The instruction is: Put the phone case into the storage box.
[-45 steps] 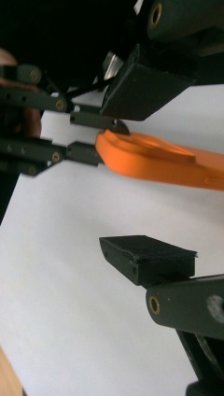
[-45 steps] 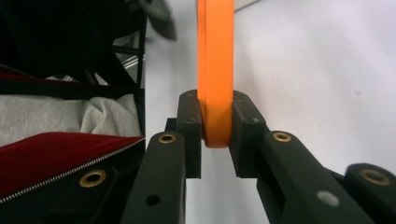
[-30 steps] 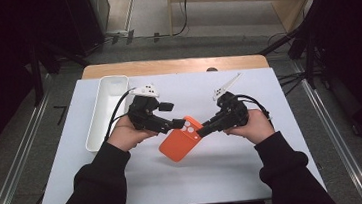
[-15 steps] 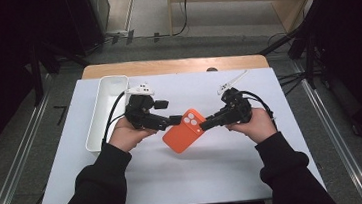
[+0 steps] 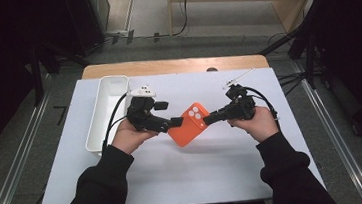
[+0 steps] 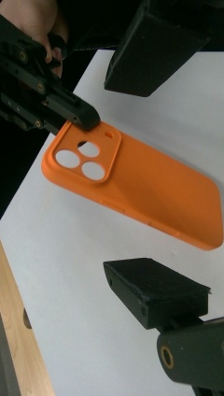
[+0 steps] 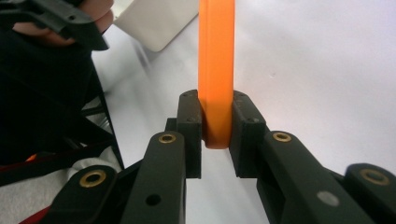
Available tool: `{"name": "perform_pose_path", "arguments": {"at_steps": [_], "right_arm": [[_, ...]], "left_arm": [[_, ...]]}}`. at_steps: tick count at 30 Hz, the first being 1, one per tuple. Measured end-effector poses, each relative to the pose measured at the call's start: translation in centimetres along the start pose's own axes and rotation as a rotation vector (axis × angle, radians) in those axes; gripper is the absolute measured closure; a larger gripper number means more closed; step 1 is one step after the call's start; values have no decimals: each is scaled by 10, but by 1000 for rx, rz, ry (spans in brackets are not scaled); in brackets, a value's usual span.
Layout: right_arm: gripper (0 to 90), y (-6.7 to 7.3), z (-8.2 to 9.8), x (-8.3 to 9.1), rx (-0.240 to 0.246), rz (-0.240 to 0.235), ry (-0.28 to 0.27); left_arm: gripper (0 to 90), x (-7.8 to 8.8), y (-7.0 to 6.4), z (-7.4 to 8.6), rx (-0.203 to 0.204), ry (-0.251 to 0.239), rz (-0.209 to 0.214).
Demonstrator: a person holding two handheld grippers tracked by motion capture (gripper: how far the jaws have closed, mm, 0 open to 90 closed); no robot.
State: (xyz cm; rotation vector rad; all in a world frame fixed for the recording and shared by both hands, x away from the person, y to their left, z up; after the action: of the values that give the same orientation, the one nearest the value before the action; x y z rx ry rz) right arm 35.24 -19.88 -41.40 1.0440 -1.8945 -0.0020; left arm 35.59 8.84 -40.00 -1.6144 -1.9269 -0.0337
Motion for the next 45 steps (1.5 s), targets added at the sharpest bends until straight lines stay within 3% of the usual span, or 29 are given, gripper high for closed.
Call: {"name": "perform_pose_path", "arguments": {"at_steps": [4,20,25,45], "right_arm": [[753,0,0,2,-4,27,-21],[753,-2,-4,2,-108,23,-18],[753,-1,-6,1,-114,18,-16],[753,6,-20,-3,-188,6,42]], "left_arm": [[121,-1,-2,1,-22,-7,-19],[120,-14,-10,3,-101,30,-73],[121,-16,-12,3,-124,27,-90],[85,-26,-14,4,-165,48,-137]]}}
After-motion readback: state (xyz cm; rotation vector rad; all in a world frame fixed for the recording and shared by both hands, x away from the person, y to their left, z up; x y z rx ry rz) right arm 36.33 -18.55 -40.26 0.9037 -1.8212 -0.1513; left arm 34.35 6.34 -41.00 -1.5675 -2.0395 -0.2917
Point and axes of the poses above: each handheld gripper's, and its own axes: x roughly backward along the jaws, z roughly out of its underside, y roughly to its left, the point moved 1 cm from there along -x, roughly forward along the jaws, and after that the axes turned 11 degrees about z, right-handed, at the moved point
